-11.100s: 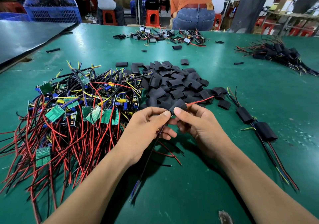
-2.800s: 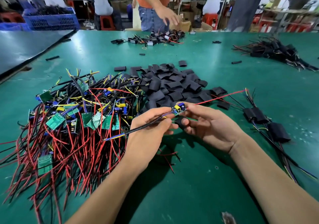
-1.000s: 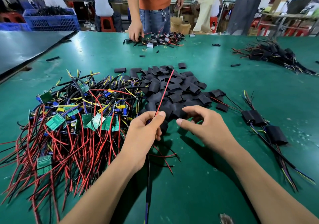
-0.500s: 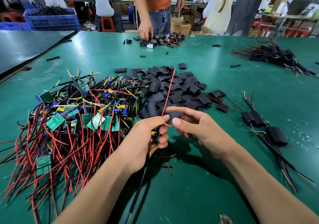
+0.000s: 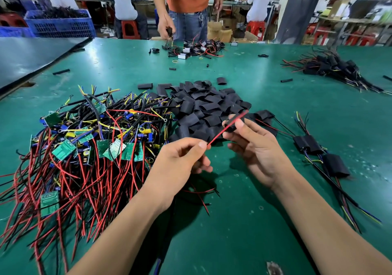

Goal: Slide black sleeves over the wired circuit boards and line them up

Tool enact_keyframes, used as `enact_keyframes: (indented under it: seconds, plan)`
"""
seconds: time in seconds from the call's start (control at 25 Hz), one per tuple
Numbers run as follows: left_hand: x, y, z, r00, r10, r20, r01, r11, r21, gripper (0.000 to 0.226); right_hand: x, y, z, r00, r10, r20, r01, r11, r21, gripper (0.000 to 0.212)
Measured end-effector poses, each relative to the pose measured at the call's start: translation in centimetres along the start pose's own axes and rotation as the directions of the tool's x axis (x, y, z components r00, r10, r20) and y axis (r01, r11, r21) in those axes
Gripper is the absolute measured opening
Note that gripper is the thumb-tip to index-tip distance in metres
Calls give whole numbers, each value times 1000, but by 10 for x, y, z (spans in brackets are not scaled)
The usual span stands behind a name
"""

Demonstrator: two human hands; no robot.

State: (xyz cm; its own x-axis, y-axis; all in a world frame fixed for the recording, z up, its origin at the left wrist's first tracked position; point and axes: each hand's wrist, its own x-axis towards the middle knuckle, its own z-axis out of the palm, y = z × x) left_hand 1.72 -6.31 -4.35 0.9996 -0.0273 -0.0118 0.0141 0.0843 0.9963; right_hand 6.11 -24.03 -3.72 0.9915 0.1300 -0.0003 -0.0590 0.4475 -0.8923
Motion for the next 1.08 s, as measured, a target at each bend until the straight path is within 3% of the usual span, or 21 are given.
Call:
enact_keyframes:
  seconds: [0.12,0.24,0.4,0.48,0.88,1.08]
  plan:
    - [1,-3,1,994,80,-76,-70,990,126,22,4,-4,-3,999,8,-45,-1,988,155,8]
    - [2,-4,-1,985,127,-117,-101,973,208,18,6,-6,-6,997,17,-80,1,975,222,22]
    - [0,-3,-2,986,139,-88,-118,970,214,14,7,-7,-8,993,39,-110,-7,961,275,39]
    - [0,-2,-3,987,136,-90,-115,972,205,15,8,-8,-10,991,57,-120,-17,950,312,36]
    - [-1,0,-5,996,72,-61,-60,983,173,17,5,-11,-12,998,70,-5,-66,957,281,19]
    - [-1,2,-6,998,56,-34,-48,982,182,16,5,-12,-14,998,66,16,-68,959,276,29]
